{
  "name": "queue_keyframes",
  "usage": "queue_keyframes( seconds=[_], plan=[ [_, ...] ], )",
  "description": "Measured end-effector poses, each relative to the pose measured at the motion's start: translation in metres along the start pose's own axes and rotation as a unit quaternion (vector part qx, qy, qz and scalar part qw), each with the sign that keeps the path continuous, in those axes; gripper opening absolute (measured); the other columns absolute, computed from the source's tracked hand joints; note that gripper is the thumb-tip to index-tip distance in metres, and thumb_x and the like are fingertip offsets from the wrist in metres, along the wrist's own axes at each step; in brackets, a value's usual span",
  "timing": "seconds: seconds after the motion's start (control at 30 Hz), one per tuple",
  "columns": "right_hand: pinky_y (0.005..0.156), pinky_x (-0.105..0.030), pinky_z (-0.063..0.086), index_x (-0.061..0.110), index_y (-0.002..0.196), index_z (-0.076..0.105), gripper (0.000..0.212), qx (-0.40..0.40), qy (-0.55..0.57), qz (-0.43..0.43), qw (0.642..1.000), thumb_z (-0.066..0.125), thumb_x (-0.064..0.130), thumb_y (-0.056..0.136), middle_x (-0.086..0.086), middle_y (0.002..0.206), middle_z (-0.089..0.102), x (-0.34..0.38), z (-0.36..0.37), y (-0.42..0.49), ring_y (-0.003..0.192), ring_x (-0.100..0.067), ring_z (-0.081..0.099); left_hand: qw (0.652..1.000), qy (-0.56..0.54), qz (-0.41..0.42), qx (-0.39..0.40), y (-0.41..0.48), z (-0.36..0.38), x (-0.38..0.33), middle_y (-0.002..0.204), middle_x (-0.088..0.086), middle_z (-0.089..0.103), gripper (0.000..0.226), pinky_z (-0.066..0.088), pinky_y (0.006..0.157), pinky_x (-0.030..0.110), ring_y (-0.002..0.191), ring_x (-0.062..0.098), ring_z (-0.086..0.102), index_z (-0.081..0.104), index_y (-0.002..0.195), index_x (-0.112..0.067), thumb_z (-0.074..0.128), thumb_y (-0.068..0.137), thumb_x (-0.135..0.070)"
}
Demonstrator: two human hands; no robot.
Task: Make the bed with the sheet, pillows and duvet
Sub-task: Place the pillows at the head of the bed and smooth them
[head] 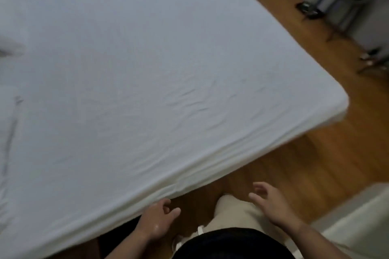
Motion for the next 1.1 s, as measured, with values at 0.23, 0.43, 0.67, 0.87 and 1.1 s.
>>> queue_keyframes(
  seconds=[0.23, 0.43, 0.67, 0.87, 1.1],
  plan=[
    [0.092, -0.029, 0.047, 0.016, 0.119, 0.065, 0.035, -0.075, 0.182, 0.109, 0.974, 0.075, 0.025, 0.087, 0.003, 0.107, 0.066, -0.157, -0.105, 0.030, 0.105, -0.014, 0.062, 0.982, 0.174, 0.068, -0.009, 0.055, 0.003, -0.205, 0.124, -0.003, 0.067, 0.057, 0.045, 0.088, 0.025, 0.107, 0.015, 0.062, 0.054, 0.136, -0.022, 0.055, 0.093, -0.058],
    [0.088, -0.026, 0.051, 0.026, 0.118, 0.064, 0.032, -0.084, 0.244, 0.108, 0.960, 0.074, 0.033, 0.088, 0.012, 0.107, 0.065, -0.241, -0.252, 0.095, 0.100, -0.003, 0.061, 0.985, 0.154, 0.076, 0.009, 0.110, 0.080, -0.392, 0.119, 0.001, 0.068, 0.049, 0.049, 0.097, 0.037, 0.105, 0.019, 0.065, 0.060, 0.130, -0.020, 0.059, 0.093, -0.052],
    [0.076, -0.026, 0.054, 0.036, 0.109, 0.066, 0.019, -0.222, 0.334, 0.121, 0.908, 0.068, 0.037, 0.090, 0.012, 0.096, 0.072, -0.326, -0.464, 0.141, 0.088, -0.003, 0.068, 0.984, 0.143, 0.090, 0.060, 0.172, 0.160, -0.592, 0.097, -0.003, 0.073, 0.033, 0.055, 0.077, 0.032, 0.083, 0.013, 0.072, 0.068, 0.114, -0.020, 0.065, 0.091, -0.044],
    [0.073, -0.028, 0.057, 0.024, 0.107, 0.068, 0.013, -0.240, 0.449, 0.205, 0.836, 0.066, 0.025, 0.094, 0.003, 0.097, 0.074, -0.413, -0.532, 0.165, 0.082, -0.010, 0.073, 0.967, 0.168, 0.143, 0.130, 0.243, 0.238, -0.800, 0.103, -0.001, 0.072, 0.032, 0.051, 0.068, 0.029, 0.085, 0.015, 0.071, 0.067, 0.113, -0.020, 0.063, 0.092, -0.043],
    [0.067, -0.034, 0.055, 0.015, 0.099, 0.073, 0.010, -0.309, 0.487, 0.297, 0.761, 0.072, 0.016, 0.090, -0.007, 0.090, 0.076, -0.516, -0.625, 0.181, 0.075, -0.023, 0.075, 0.939, 0.189, 0.215, 0.191, 0.275, 0.333, -1.055, 0.098, 0.005, 0.072, 0.027, 0.048, 0.063, 0.026, 0.081, 0.018, 0.070, 0.068, 0.108, -0.019, 0.069, 0.091, -0.040]
  ],
)
Point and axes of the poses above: each hand's wrist, its own y-axis towards the middle knuckle, its own z-axis out of the palm, x = y × z, the point moved 9 cm from there along y, towards the middle knuckle
